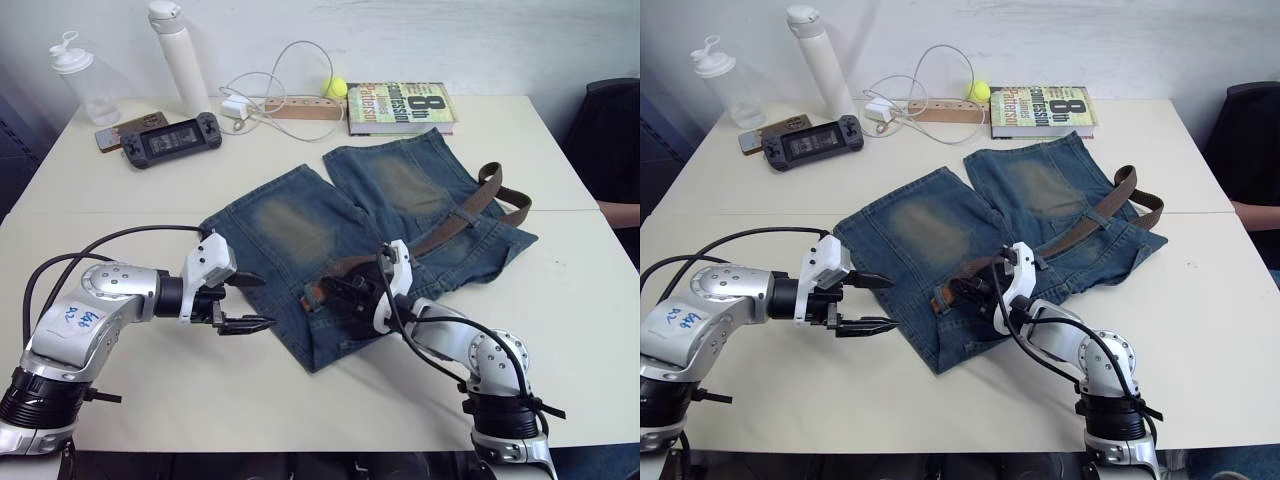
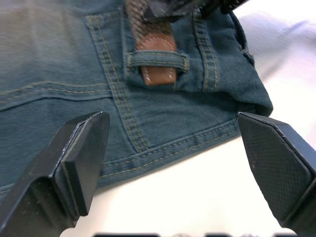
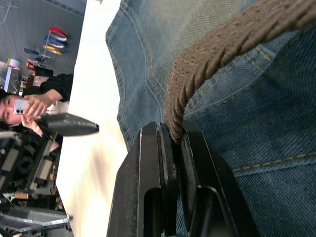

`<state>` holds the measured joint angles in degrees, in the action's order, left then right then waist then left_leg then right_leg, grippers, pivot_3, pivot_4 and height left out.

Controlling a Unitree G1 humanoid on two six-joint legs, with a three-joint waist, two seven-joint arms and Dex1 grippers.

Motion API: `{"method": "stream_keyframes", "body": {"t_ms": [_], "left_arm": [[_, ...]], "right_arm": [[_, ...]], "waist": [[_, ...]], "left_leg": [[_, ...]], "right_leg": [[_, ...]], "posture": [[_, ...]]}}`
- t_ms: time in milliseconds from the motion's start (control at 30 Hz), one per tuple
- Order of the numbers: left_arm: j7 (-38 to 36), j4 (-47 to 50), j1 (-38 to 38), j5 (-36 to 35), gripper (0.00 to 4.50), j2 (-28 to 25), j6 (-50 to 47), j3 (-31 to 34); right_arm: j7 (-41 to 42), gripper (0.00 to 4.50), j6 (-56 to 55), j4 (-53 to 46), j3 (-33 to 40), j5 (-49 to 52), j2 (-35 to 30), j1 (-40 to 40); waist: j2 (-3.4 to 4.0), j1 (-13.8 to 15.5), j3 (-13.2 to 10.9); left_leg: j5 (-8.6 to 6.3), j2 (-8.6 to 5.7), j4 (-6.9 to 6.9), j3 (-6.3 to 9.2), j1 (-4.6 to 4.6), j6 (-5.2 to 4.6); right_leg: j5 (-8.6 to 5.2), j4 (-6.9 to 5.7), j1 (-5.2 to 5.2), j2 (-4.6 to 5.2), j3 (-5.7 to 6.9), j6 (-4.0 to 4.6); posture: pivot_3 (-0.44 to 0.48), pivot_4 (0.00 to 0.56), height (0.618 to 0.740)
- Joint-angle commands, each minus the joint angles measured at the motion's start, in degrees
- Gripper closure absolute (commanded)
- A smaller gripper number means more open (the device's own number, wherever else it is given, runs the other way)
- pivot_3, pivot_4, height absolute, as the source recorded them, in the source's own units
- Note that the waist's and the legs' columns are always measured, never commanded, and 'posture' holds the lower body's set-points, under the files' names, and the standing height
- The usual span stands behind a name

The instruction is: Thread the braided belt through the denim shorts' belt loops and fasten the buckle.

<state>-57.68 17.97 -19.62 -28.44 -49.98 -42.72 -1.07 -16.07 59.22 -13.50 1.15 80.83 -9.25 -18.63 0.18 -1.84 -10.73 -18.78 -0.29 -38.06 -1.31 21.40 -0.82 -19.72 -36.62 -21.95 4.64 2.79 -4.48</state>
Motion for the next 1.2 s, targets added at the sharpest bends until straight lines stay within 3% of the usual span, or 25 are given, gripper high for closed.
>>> {"method": "stream_keyframes", "body": {"t_ms": [33, 67, 167, 333, 500, 700, 800, 1000, 1200], "left_arm": [[-0.3, 1.7, -0.8, -0.4, 0.0, -0.1, 0.5, 0.3], [-0.5, 1.4, -0.9, -0.4, 0.0, -0.1, 0.6, 0.2], [-1.0, 0.8, -1.2, 0.0, 0.0, -0.2, 1.1, -0.2], [-1.5, -0.2, -1.9, 0.6, 0.0, 0.2, 1.9, -1.1], [-1.9, -0.6, -2.4, 1.0, 0.0, 0.3, 2.5, -1.8], [-2.5, -1.7, -3.2, 1.6, 0.0, 0.4, 3.3, -2.4], [-2.8, -2.1, -3.4, 1.9, 0.0, 0.4, 3.7, -2.5], [-3.2, -1.7, -3.0, 3.7, 0.0, -0.7, 4.8, -3.4], [-3.3, -1.1, -2.6, 3.8, 0.0, -0.9, 4.7, -3.0]], "right_arm": [[0.2, 4.41, 2.1, -1.0, -1.6, -0.3, -0.5, -0.5], [0.0, 4.41, 2.2, -1.1, -1.2, 0.5, -0.6, -0.5], [-0.9, 3.3, 2.4, -2.2, 0.6, 5.0, -1.5, 0.0], [-4.1, 0.92, -1.0, -2.9, 5.1, 8.4, -3.3, 1.7], [-11.0, 0.92, -10.6, -2.5, 11.8, 20.0, -0.8, 2.7], [-13.2, 0.92, -13.9, -4.2, 10.5, 22.6, -1.7, 3.7], [-13.2, 1.57, -15.5, -4.7, 9.9, 23.6, -1.2, 4.1], [-13.8, 4.37, -17.8, -5.9, 7.1, 25.0, 0.7, 6.3], [-11.2, 4.45, -13.4, -2.4, 0.8, 21.7, -0.7, 6.4]], "waist": [[0.0, 0.0, 0.0], [0.0, 0.0, 0.0], [0.0, 0.1, 0.0], [0.0, 0.3, 0.0], [-0.01, 0.2, 0.0], [-0.01, 0.0, 0.0], [-0.01, 0.1, 0.0], [-0.01, 0.2, 0.0], [-0.01, 0.0, 0.0]], "left_leg": [[0.0, 0.0, 0.0, 0.0, 0.0, 0.0], [0.0, 0.0, 0.0, -0.01, 0.01, 0.0], [0.0, 0.0, 0.0, 0.0, 0.01, 0.0], [0.01, 0.0, -0.01, 0.0, 0.05, -0.01], [0.01, -0.01, -0.01, 0.0, 0.06, -0.02], [0.03, 0.0, 0.01, -0.01, 0.06, 0.0], [0.05, 0.0, 0.01, -0.01, 0.06, 0.0], [0.05, 0.0, 0.01, 0.0, 0.09, -0.01], [0.05, 0.0, 0.02, 0.0, 0.08, -0.01]], "right_leg": [[0.0, 0.0, 0.0, 0.0, 0.0, 0.0], [0.0, 0.0, -0.01, 0.0, 0.0, 0.0], [0.0, 0.0, 0.0, 0.0, 0.0, 0.0], [0.0, 0.02, -0.01, 0.02, 0.0, 0.0], [0.0, 0.01, 0.0, 0.01, 0.01, 0.0], [0.0, 0.0, -0.04, -0.01, 0.0, 0.0], [0.0, -0.03, -0.04, 0.0, 0.0, 0.0], [0.0, -0.01, -0.04, 0.01, 0.01, 0.0], [-0.01, -0.03, -0.07, 0.0, -0.01, 0.02]], "posture": [[0.0, 0.15, 0.735], [0.0, 0.15, 0.735], [0.0, 0.15, 0.735], [0.0, 0.15, 0.735], [0.0, 0.15, 0.735], [0.0, 0.15, 0.735], [0.0, 0.15, 0.735], [0.0, 0.15, 0.735], [0.0, 0.15, 0.735]]}}
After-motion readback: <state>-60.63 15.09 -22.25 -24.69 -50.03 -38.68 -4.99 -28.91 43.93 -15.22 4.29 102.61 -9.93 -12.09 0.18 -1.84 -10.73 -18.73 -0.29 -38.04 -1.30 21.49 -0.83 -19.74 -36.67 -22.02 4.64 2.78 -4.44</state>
